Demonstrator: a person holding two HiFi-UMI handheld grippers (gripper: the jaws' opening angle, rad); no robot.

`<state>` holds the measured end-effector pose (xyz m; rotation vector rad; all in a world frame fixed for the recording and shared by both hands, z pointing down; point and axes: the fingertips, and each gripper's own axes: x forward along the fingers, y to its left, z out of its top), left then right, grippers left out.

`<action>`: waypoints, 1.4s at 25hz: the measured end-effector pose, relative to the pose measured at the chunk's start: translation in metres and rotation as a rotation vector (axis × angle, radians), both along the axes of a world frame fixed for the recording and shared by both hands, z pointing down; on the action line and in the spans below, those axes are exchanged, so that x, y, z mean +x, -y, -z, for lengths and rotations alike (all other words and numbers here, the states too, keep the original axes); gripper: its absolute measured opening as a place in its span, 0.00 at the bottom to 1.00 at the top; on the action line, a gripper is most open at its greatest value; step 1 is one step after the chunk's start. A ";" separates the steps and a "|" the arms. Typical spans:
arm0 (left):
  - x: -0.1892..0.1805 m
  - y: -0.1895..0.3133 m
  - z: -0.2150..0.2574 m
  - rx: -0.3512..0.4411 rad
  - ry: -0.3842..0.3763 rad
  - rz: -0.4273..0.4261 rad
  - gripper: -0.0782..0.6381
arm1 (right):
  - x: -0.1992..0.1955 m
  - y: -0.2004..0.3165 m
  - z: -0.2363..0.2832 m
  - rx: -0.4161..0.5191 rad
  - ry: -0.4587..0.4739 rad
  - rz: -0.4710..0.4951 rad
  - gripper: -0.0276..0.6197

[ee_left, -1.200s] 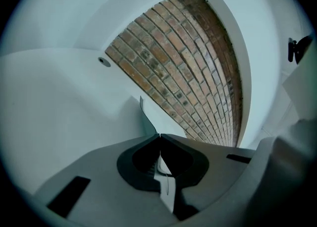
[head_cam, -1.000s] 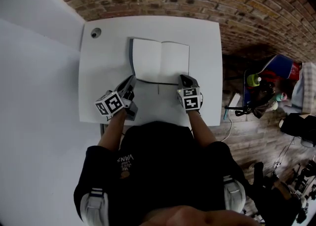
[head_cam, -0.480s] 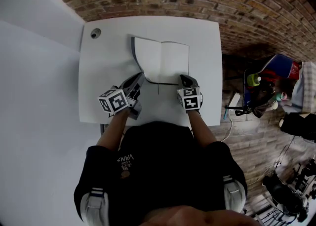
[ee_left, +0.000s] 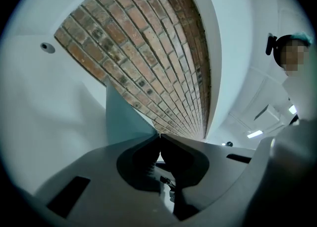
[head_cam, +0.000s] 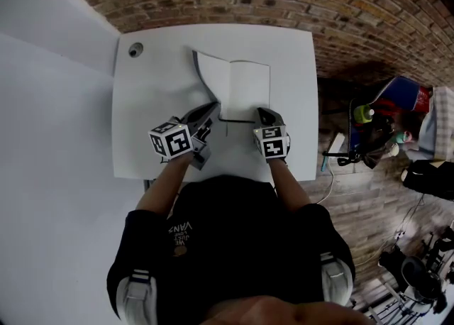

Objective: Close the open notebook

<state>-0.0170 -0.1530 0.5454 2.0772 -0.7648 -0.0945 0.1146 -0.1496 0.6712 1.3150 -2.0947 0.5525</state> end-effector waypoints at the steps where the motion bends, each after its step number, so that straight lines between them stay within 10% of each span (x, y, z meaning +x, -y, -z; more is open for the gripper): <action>1: 0.005 0.000 0.001 0.004 0.000 -0.016 0.13 | 0.000 0.001 0.002 0.002 0.003 -0.001 0.04; 35: 0.120 -0.028 -0.005 0.029 0.061 -0.424 0.14 | 0.010 -0.001 0.005 0.002 0.028 -0.036 0.04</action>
